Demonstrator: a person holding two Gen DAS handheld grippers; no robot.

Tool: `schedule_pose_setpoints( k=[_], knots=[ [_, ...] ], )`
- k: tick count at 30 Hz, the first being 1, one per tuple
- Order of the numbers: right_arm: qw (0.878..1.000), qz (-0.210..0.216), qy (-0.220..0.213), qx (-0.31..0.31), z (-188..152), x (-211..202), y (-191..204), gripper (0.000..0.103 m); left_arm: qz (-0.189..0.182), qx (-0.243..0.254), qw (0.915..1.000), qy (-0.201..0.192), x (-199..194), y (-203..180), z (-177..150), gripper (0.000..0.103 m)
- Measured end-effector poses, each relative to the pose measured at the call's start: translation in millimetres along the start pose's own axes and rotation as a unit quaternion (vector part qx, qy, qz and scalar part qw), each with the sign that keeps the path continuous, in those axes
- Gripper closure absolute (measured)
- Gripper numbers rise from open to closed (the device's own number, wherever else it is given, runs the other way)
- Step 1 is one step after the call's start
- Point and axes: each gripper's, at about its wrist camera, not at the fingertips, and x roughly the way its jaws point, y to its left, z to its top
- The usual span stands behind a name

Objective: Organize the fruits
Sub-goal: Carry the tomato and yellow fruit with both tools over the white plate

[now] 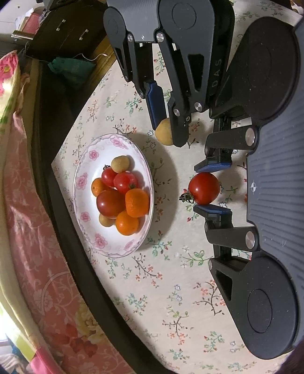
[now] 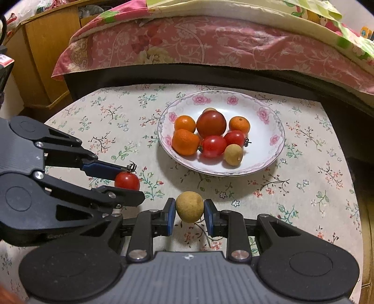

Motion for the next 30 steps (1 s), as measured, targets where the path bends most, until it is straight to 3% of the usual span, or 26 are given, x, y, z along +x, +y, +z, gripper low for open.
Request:
schedule_pose_setpoints(
  k=[30],
  knots=[
    [0.999, -0.028, -0.028, 0.025, 19.9, -9.2, -14.1, 0.076, 0.010, 0.008, 0.9990, -0.043, -5.7, -3.5, 22.1, 0.068]
  ],
)
